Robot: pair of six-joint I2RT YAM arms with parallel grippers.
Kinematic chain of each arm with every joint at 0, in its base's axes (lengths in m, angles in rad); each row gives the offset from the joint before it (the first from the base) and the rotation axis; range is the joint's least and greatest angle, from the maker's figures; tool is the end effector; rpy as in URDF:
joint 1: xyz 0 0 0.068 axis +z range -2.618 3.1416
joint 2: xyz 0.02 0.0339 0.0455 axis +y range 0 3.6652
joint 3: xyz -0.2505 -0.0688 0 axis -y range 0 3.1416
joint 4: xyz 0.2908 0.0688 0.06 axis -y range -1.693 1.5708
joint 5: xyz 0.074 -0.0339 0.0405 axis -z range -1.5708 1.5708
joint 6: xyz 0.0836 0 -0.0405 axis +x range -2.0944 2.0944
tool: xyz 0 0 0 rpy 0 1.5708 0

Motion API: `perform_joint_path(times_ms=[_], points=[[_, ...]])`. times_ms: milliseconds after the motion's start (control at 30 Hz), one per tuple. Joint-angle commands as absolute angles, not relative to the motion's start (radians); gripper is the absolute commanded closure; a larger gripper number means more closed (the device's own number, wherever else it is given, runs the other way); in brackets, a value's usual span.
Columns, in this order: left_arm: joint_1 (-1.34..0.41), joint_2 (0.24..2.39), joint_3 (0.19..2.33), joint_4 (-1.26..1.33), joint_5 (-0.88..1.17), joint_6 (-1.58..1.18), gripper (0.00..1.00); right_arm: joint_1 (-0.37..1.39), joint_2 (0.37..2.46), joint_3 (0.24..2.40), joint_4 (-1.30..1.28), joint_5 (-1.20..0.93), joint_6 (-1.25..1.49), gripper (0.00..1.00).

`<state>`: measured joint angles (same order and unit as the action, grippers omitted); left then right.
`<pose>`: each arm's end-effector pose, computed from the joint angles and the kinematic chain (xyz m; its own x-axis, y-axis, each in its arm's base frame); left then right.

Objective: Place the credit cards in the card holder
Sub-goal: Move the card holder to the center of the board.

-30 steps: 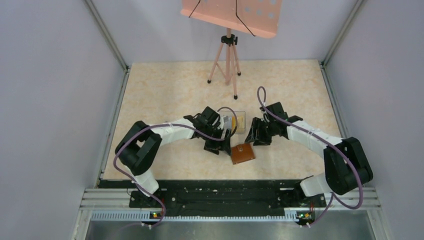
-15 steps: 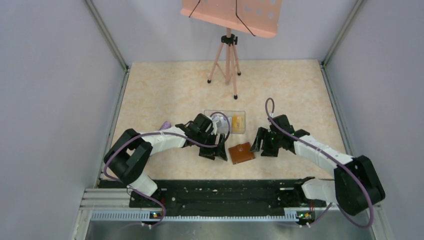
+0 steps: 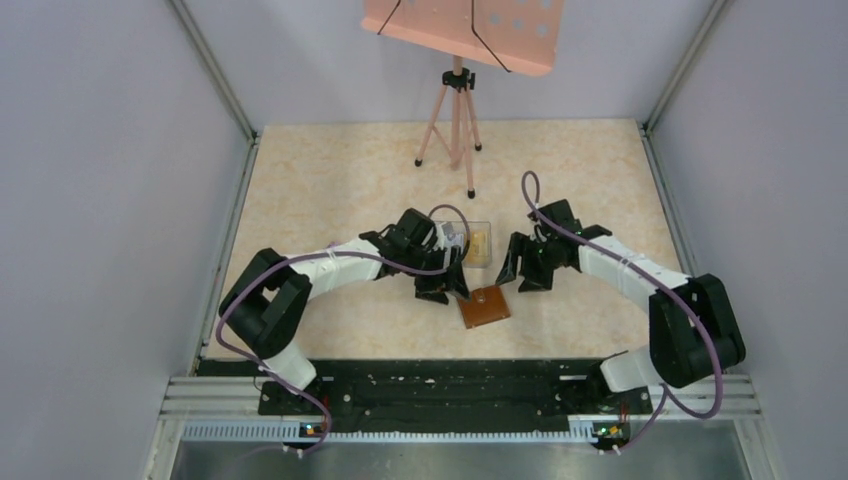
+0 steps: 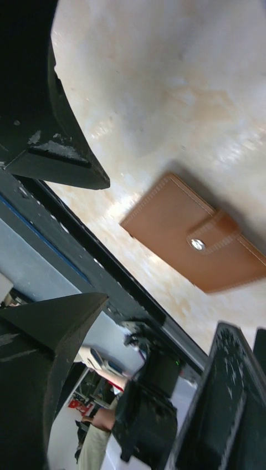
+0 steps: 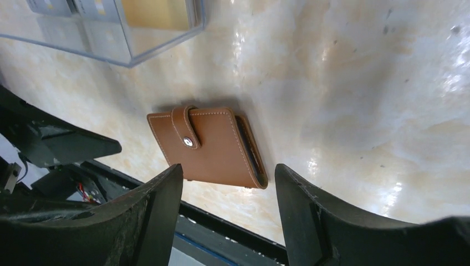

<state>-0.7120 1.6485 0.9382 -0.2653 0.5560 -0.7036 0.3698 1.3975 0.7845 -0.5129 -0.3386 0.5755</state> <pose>0.2591 -0.2819 0.0990 -0.9820 0.1216 -0.1448 0.1884 0.6929 -0.6960 0.2836 0.1397 0.1040 -0.9641 0.1768 -0.1979 0.0603 0.8720 0.4858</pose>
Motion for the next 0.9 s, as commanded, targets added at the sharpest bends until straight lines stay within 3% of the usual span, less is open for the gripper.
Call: perform_joint_path(times_ms=[0, 600, 867], points=[[-0.709, 1.674, 1.044, -0.281, 0.598, -0.775, 0.27, 0.314, 1.441, 0.877, -0.604, -0.42, 0.485, 0.38], [-0.708, 1.768, 1.135, -0.374, 0.495, -0.919, 0.29, 0.281, 1.673, 0.886, -0.658, -0.647, 0.314, 0.43], [-0.701, 1.846, 1.174, -0.498, 0.495, -0.801, 0.32, 0.283, 1.661, 0.823, -0.554, -0.66, 0.38, 0.47]])
